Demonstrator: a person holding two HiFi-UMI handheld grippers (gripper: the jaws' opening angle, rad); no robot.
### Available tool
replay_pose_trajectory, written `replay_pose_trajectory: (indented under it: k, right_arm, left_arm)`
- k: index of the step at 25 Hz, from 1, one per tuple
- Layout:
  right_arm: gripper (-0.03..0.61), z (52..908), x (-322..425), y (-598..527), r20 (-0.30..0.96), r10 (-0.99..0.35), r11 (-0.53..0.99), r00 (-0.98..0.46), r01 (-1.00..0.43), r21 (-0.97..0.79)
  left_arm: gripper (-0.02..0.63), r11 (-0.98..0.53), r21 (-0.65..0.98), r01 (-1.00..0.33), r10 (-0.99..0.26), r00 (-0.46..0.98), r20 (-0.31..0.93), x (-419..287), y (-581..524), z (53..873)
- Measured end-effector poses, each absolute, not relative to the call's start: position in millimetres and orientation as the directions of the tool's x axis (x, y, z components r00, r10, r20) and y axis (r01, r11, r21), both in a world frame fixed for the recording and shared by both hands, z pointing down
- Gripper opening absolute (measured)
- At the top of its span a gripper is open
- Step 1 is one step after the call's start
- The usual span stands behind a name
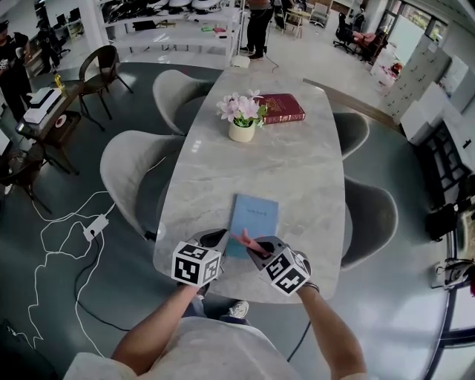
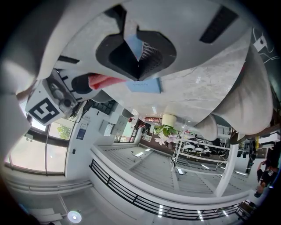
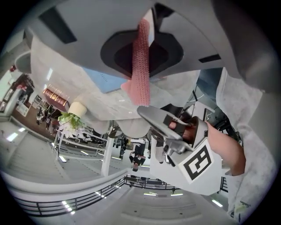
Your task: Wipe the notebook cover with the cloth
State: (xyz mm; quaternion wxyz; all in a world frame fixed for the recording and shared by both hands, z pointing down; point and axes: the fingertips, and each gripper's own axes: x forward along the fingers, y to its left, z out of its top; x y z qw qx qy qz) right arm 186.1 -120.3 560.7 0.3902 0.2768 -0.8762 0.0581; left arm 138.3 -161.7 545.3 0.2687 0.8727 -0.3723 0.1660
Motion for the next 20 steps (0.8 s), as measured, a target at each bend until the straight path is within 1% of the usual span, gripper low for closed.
replay_pose_trajectory:
  k: [6,10,14,20]
  right_arm:
    - [0.015,543.2,217.4,-175.4,0.701,-0.524,0.791,-0.484,-0.582,0.189]
    - [0.015,543.5,232.8,-207.6,0.707,-0.551,0.769,-0.443,-0.599,0.224]
    - [0.015,556.5,246.5,-234.0,0.734,-0.557,0.754,-0.389,-0.608,0.249]
    - [0.015,585.3,259.5,-256.5,0.783,-0.530,0.748,-0.324,-0.614,0.252]
  left_arm:
    - [0.008,-0.577,0.344,-0.741,-0.561,0.666,0.492,134.4,-171.0,545.7]
    - [0.006,-0.577,0.344,-0.741,-0.560,0.665,0.494,133.1,-176.9,547.1]
    - [0.006,-0.582,0.342,-0.738,-0.555,0.668,0.496,132.5,-180.8,545.6]
    - [0.008,-0.587,0.339,-0.736,-0.545,0.668,0.507,131.0,-183.3,547.5]
